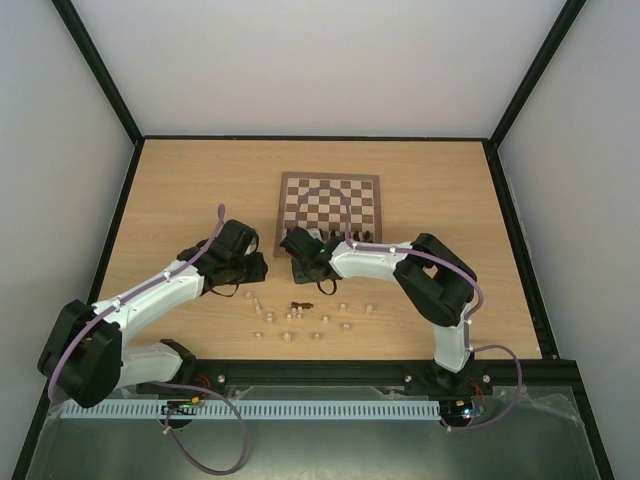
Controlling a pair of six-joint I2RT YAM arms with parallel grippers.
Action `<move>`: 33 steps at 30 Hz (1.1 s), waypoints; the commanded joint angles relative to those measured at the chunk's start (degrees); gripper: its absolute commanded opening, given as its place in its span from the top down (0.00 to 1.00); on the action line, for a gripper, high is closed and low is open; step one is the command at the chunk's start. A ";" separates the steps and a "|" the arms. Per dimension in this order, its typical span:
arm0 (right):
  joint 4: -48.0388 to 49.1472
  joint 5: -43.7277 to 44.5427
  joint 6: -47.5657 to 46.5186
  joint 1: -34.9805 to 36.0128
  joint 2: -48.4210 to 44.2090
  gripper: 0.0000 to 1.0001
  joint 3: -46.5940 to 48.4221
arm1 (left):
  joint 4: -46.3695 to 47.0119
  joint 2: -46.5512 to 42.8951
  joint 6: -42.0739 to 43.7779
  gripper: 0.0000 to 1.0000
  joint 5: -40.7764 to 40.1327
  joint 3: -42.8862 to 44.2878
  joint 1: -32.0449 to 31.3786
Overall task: Set up the chess pieces on the board
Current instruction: Pick up the chess piece at the center of the board, then place the chess piece on the chessboard.
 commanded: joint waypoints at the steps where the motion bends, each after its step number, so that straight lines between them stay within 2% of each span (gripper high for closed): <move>1: -2.20 1.83 -0.65 0.42 -0.04 0.91 -1.73 | 0.53 -0.60 0.70 0.62 0.83 -0.64 0.40; 7: -0.74 -1.00 -6.51 0.38 -4.70 0.95 -4.07 | 0.53 -1.44 0.73 0.62 2.69 -0.66 0.40; 10: -0.47 -5.84 -10.20 0.41 -9.22 0.94 -5.60 | 0.76 -2.12 0.77 0.61 5.10 -0.56 0.40; 14: -1.17 -12.38 -14.28 0.40 -14.68 0.94 -7.04 | 2.76 -2.67 -0.22 0.57 13.31 -0.82 0.72; 18: -1.08 -19.43 -18.41 0.36 -20.11 0.94 -9.42 | 7.80 -2.91 -2.66 0.52 26.82 -2.05 1.81; 20: -2.12 -20.28 -19.88 0.35 -22.02 0.94 -10.03 | 9.79 -3.13 -4.36 0.51 31.52 -2.76 2.72; 28: -2.41 -24.24 -22.17 0.42 -25.61 0.94 -10.96 | 16.97 -3.42 -10.24 0.47 42.36 -5.43 5.23; 33: -1.94 -24.87 -22.61 0.42 -26.45 0.94 -11.50 | 21.59 -2.07 -13.46 0.46 45.49 -7.17 5.32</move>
